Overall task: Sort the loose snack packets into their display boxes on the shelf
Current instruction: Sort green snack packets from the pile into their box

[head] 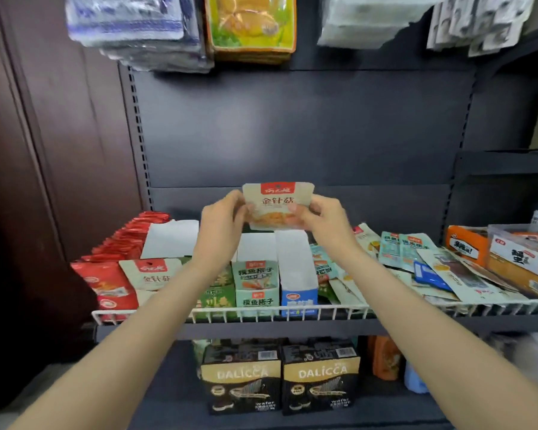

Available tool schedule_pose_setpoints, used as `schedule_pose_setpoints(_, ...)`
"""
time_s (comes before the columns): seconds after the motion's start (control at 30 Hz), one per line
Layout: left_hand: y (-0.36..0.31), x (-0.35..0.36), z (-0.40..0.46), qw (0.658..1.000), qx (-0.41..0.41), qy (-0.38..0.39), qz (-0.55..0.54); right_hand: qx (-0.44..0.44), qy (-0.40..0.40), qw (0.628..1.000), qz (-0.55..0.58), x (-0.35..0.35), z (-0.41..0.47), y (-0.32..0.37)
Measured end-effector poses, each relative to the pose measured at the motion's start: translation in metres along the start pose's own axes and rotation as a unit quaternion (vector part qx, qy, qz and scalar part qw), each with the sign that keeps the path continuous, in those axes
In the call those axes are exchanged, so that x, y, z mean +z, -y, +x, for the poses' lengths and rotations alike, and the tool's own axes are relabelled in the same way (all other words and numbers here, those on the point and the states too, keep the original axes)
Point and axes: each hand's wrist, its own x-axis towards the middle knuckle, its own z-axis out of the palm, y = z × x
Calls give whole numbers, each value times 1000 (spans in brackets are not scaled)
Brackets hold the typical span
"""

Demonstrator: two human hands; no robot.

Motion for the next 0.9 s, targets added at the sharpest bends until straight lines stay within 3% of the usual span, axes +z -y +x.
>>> schedule_pose_setpoints(0.17,50,-78,-2,997,-5,-63,54,-47,74,993,-77,74,8,49)
schedule_pose_setpoints(0.33,86,-122,-13,993,-43,-77,81,-22,145,984,-98,134,11,62)
schedule_pose_setpoints(0.5,122,-125,-11,987,-132,2,86,18,203,967,-151,162,20,55)
schedule_pose_setpoints(0.63,130,-125,-9,980,-152,82,102,53,266,945,-184,167,24,44)
schedule_pose_setpoints(0.73,138,-126,-8,976,-162,98,109,72,281,942,-171,169,27,39)
schedule_pose_setpoints(0.83,142,-125,-10,968,-163,122,149,34,255,955,-148,171,27,42)
schedule_pose_setpoints(0.9,138,-125,-11,975,-152,95,132,20,270,951,-147,172,27,45)
